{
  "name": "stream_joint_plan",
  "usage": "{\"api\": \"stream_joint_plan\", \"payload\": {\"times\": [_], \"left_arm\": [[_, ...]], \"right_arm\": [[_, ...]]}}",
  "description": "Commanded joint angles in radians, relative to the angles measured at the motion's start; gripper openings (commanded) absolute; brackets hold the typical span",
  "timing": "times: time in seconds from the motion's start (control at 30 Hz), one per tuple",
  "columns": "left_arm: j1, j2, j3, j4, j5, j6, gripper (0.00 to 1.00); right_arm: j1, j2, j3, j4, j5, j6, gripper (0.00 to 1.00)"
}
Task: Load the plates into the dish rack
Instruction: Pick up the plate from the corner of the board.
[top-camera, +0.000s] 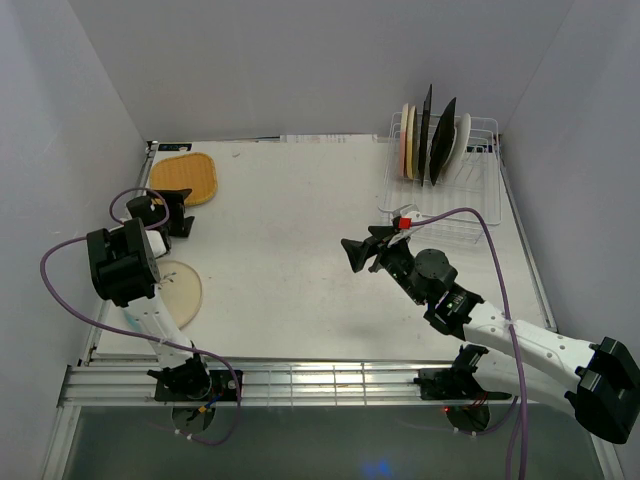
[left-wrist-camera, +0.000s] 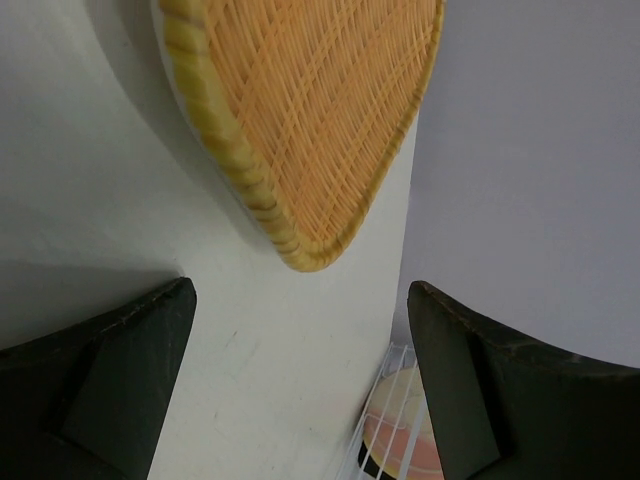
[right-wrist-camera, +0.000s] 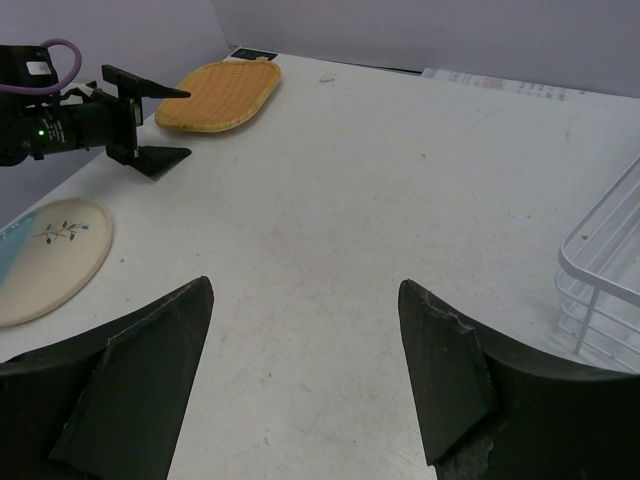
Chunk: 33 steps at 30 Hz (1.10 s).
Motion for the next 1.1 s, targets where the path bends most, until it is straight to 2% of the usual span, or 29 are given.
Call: {"api": "stream_joint_plan", "payload": {"times": [0.0, 0.3, 0.63, 0.73, 0.87, 1.07], "left_arm": [[0.001, 0.041, 0.041, -0.002, -0.050, -0.007, 0.98], [-0.018, 0.141, 0.123, -0.001, -0.093, -0.002, 0.98], [-0.050, 0.190, 0.159, 0.001, -0.123, -0.031, 0.91], [-0.059, 0.188, 0.159, 0.006, -0.140, -0.016, 0.86], [-0.062, 0.210, 0.166, 0.018, -0.110, -0.019, 0.68], [-0.062, 0.216, 0.160, 0.041, -0.111, -0.001, 0.54]], "right_arm": [[0.005, -0.003, -0.013, 0.069, -0.006, -0.015, 0.80], [0.007, 0.001, -0.016, 0.072, -0.007, -0.014, 0.80], [0.005, 0.012, -0.013, 0.078, -0.009, -0.014, 0.80], [0.005, 0.014, -0.013, 0.081, -0.010, -0.012, 0.80], [0.005, 0.017, -0.013, 0.083, -0.015, -0.012, 0.80], [0.005, 0.020, -0.010, 0.083, -0.018, -0.014, 0.80]]}}
